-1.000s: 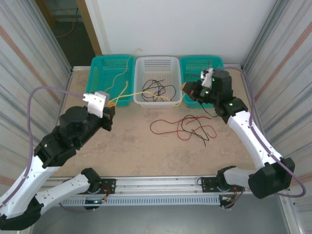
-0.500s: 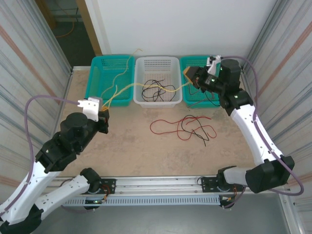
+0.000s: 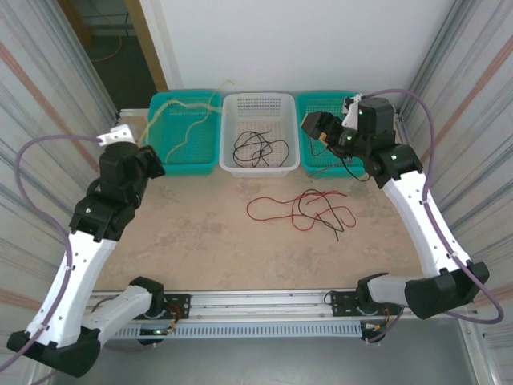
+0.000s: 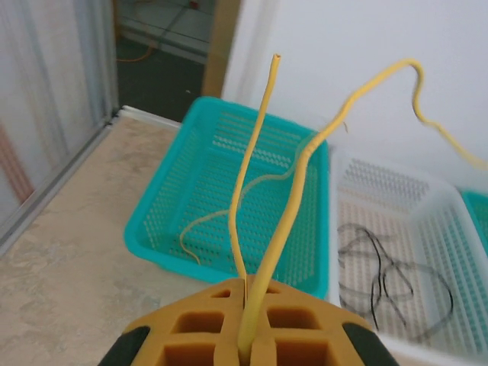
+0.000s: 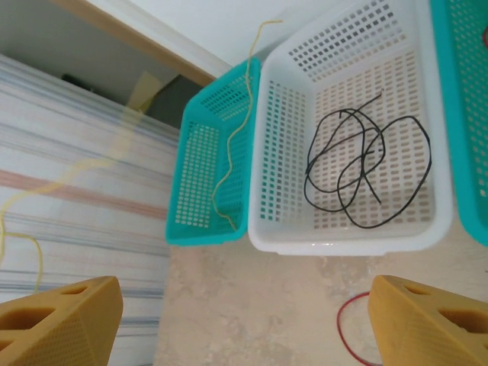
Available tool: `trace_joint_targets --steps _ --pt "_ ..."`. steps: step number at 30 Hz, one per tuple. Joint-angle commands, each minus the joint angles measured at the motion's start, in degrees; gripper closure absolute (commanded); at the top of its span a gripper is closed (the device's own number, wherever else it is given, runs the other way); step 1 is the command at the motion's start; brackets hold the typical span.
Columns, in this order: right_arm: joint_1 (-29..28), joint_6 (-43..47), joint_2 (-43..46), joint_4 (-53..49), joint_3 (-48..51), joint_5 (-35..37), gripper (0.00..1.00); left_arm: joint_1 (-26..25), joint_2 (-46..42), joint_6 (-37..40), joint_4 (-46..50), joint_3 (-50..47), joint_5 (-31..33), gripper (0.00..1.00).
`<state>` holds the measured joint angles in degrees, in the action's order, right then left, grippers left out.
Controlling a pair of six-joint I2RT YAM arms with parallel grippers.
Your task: Untangle the cables
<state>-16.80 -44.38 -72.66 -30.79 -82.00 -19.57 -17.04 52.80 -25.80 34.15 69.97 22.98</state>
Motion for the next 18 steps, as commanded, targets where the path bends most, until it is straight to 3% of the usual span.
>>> trace_joint_targets --steps 1,6,10,18 --pt "0.29 2.74 1.56 -2.61 -0.9 -0.17 0.17 4.49 1.93 -5.58 -7.29 2.09 -4.48 1.0" --pt "-0.72 3.08 0.24 -2.02 -0.4 -3.13 0.17 7.23 8.52 -4.82 -15.08 4.2 -1.16 1.0" --pt "-2.7 4.6 -1.13 -2.93 -1.17 -3.55 0.17 9.39 13.99 -9.6 -22.06 4.51 -3.84 1.0" --pt "-4.0 6.82 -1.71 -4.69 -0.12 -3.08 0.17 10.59 21.52 -17.26 -33.28 1.64 -2.25 1.0"
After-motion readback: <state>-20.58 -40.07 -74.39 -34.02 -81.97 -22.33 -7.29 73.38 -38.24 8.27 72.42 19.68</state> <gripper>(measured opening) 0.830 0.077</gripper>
